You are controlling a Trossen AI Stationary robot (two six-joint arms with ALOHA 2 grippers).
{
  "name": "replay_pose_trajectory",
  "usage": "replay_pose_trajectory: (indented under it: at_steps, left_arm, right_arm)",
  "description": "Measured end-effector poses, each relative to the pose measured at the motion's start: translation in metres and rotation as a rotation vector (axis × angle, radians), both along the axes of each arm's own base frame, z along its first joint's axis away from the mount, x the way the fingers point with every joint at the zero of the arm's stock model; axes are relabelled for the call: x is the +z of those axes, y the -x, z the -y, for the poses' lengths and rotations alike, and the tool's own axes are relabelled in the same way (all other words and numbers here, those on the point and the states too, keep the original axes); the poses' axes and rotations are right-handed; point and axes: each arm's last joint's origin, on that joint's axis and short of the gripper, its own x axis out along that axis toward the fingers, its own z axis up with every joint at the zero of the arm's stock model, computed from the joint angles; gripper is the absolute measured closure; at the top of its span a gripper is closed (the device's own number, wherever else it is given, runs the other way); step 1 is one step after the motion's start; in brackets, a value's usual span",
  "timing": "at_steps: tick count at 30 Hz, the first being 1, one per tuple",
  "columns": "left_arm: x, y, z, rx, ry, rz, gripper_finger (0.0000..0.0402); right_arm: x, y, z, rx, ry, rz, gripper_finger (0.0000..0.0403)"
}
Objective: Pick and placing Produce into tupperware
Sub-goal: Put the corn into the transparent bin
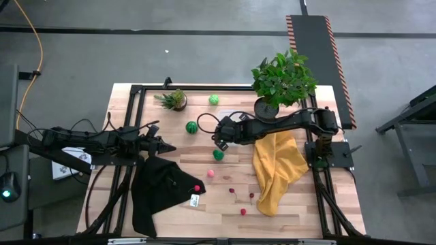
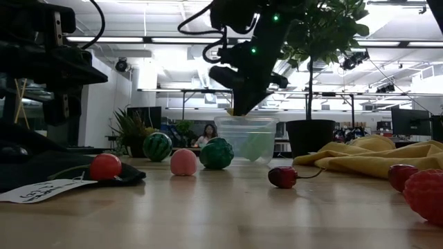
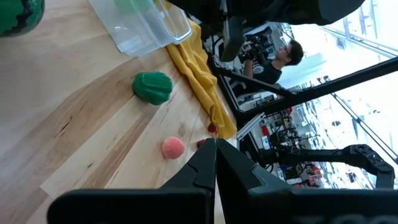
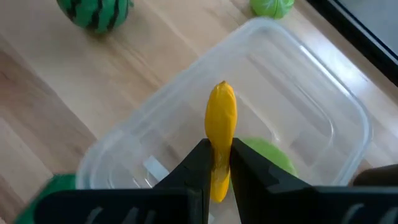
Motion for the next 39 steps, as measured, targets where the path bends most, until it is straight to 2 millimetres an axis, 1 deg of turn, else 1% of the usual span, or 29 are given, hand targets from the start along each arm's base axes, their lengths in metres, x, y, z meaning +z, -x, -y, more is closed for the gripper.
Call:
replay_pose_trajectory:
  at_steps: [12, 39]
  left_arm:
    - [0.0002, 0.0000, 0.0000, 0.000, 0.000, 0.001, 0.0401]
    - [0.0001, 0.0000, 0.0000, 0.000, 0.000, 0.001, 0.0401]
  right_arm:
    - [0.0002, 0.0004, 0.0082, -0.030, 0.009, 0.005, 0.0366]
    - [-0.0001, 0.0002, 0.0075, -0.021, -0.012, 0.004, 0.0366]
